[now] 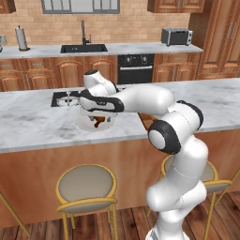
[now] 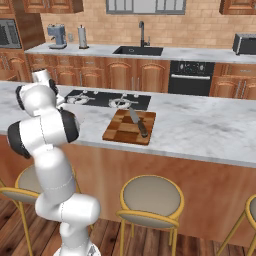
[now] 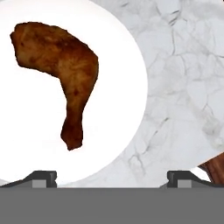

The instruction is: Pick up the knife from the drawer and place it on the cutting board. Then place the meat from the plate to the cutting board.

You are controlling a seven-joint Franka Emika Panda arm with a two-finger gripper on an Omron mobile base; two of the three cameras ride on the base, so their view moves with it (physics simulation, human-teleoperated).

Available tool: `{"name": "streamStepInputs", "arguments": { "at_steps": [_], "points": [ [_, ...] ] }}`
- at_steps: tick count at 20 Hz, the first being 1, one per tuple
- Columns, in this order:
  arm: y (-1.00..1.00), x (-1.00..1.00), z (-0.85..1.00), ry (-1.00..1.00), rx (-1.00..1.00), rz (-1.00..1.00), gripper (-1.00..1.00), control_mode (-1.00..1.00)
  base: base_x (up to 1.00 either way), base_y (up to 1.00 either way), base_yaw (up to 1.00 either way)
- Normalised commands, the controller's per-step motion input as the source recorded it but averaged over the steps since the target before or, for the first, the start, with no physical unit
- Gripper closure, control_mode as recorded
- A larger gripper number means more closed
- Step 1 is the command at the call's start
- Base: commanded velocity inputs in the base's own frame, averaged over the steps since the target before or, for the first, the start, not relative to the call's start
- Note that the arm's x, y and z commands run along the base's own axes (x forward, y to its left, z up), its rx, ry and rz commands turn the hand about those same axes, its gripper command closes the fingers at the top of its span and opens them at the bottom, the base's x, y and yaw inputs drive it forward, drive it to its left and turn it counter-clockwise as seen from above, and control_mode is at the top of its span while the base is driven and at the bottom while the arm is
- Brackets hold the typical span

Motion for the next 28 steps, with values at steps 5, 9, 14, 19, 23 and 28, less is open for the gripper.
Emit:
{"name": "streamStepInputs", "arguments": {
  "at_steps": [5, 9, 14, 19, 23, 28],
  "points": [
    [0.00, 0.23, -0.09, 0.00, 0.00, 0.00, -1.00, -1.00, 0.00, 0.00, 0.00],
    [0.02, 0.15, -0.18, 0.00, 0.00, 0.00, -1.00, -1.00, 0.00, 0.00, 0.00],
    [0.00, 0.10, -0.16, 0.00, 0.00, 0.00, -1.00, -1.00, 0.00, 0.00, 0.00],
    [0.00, 0.24, -0.08, 0.00, 0.00, 0.01, -1.00, -1.00, 0.00, 0.00, 0.00],
    [0.01, 0.29, -0.02, 0.00, 0.00, 0.03, -1.00, -1.00, 0.00, 0.00, 0.00],
    [0.08, 0.28, -0.02, 0.00, 0.00, 0.01, -1.00, -1.00, 0.00, 0.00, 0.00]
  ]
}}
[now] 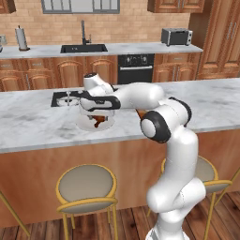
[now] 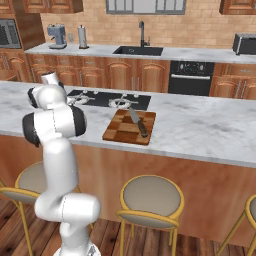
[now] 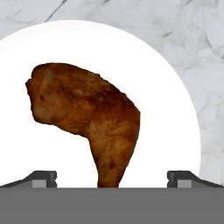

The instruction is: Pick up the knife from the drawer and place it on the cutting board. Then place the meat from the plate to the cutting board.

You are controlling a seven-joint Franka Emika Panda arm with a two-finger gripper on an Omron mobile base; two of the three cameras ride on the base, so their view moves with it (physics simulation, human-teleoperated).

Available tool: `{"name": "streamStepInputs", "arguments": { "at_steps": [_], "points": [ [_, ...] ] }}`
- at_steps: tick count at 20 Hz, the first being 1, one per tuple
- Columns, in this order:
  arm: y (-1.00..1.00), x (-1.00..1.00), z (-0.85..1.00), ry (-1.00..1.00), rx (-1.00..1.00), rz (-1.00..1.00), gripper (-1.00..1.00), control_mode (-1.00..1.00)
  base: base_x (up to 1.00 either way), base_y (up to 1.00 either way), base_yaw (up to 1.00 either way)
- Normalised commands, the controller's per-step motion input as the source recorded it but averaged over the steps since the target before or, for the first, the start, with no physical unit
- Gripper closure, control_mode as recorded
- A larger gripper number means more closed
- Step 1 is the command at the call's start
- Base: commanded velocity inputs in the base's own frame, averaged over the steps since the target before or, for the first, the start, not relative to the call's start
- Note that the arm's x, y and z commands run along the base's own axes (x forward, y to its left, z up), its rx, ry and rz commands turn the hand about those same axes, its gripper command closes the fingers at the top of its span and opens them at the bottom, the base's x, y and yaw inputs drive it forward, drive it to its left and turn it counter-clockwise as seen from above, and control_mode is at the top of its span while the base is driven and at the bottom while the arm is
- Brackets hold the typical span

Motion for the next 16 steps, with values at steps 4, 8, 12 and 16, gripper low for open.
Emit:
{"name": "streamStepInputs", "arguments": {
  "at_steps": [4, 8, 12, 16],
  "points": [
    [0.15, 0.19, -0.11, 0.00, 0.00, 0.00, -1.00, -1.00, 0.00, 0.00, 0.00],
    [0.16, 0.13, -0.16, 0.00, 0.00, 0.00, -1.00, -1.00, 0.00, 0.00, 0.00],
    [-0.07, -0.06, -0.24, 0.00, 0.02, 0.00, -1.00, -1.00, 0.00, 0.00, 0.00],
    [-0.27, -0.12, -0.29, 0.00, 0.10, 0.00, -1.00, -1.00, 0.00, 0.00, 0.00]
  ]
}}
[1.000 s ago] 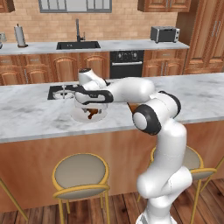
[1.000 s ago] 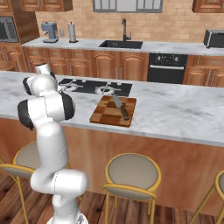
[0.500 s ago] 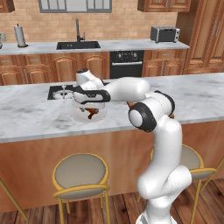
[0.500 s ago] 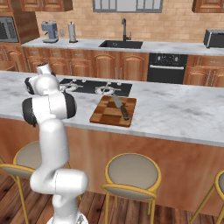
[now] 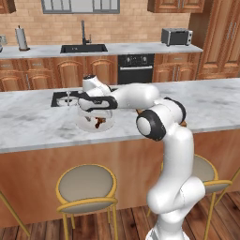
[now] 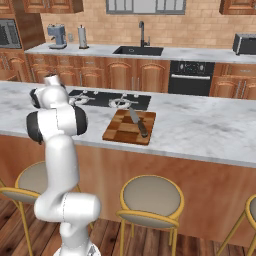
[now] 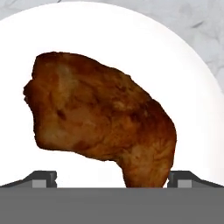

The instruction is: Pick up the knife from the drawer and place it on the cutting board. Then place the meat from the plate to the cutting board.

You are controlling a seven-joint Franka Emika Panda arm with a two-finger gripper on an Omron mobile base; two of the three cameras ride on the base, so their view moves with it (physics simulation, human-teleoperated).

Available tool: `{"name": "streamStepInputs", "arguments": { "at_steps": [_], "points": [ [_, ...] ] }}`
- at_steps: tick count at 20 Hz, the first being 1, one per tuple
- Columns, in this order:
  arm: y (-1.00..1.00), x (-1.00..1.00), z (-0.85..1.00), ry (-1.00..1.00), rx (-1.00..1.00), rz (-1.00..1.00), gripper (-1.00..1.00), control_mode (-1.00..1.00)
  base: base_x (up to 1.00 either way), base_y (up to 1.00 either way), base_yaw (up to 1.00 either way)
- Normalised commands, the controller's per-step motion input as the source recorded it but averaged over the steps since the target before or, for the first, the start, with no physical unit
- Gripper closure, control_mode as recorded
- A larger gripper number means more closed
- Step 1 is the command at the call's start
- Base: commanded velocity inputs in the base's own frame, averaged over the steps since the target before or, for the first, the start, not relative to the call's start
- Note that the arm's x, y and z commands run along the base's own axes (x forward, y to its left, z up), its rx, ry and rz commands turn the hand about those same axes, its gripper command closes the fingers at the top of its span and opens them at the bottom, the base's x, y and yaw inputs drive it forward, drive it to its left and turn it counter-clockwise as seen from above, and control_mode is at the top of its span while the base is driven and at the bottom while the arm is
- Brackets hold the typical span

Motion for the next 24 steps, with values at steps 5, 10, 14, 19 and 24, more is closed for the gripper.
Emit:
{"name": "streamStepInputs", "arguments": {
  "at_steps": [5, 10, 14, 19, 24],
  "points": [
    [-0.11, -0.09, -0.42, 0.00, 0.05, 0.00, -1.00, -1.00, 0.00, 0.00, 0.00],
    [0.00, -0.11, -0.57, -0.03, 0.01, 0.00, 1.00, -1.00, 0.00, 0.00, 0.00],
    [0.00, 0.00, -0.07, -0.05, 0.00, 0.00, 1.00, -1.00, 0.00, 0.00, 0.00],
    [-0.04, 0.00, 0.00, -0.04, 0.00, 0.00, 1.00, -1.00, 0.00, 0.00, 0.00],
    [-0.24, 0.00, 0.09, 0.00, 0.05, 0.00, 1.00, -1.00, 0.00, 0.00, 0.00]
  ]
}}
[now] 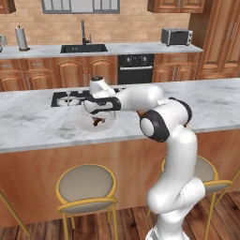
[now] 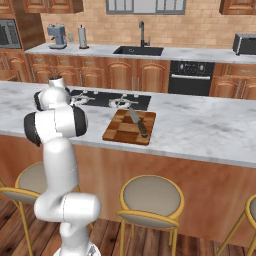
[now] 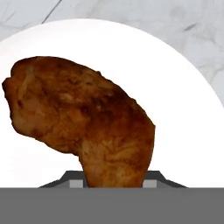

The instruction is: Pick up the knife from the drawer and place it on the cutting board. Then place the meat from the plate to the cutting board.

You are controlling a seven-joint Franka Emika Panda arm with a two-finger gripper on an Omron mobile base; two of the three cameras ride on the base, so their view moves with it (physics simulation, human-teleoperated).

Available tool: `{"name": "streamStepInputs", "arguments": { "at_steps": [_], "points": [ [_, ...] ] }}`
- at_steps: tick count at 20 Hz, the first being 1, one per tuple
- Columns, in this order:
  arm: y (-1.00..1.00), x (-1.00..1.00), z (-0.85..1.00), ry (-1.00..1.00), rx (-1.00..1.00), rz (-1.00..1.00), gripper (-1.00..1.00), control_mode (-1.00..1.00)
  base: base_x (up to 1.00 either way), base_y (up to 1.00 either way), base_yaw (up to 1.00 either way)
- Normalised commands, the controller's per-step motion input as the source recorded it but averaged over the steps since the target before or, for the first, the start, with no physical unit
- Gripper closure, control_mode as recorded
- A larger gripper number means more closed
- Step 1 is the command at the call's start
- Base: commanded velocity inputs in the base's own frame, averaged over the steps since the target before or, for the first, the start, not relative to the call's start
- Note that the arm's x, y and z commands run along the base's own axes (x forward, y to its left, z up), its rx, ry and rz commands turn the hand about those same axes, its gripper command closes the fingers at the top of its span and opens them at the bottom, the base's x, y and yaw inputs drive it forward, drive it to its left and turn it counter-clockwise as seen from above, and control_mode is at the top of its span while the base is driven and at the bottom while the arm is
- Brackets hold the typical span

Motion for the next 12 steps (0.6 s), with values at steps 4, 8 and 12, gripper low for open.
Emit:
{"name": "streamStepInputs", "arguments": {
  "at_steps": [4, 8, 12],
  "points": [
    [-0.64, -0.06, 0.54, 0.00, 0.11, 0.00, 1.00, -1.00, 0.00, 0.00, 0.00],
    [-0.62, -0.16, 0.59, 0.00, 0.06, 0.01, 1.00, -1.00, 0.00, 0.00, 0.00],
    [-0.83, -0.31, 0.48, 0.01, 0.04, 0.01, 1.00, -1.00, 0.00, 0.00, 0.00]
  ]
}}
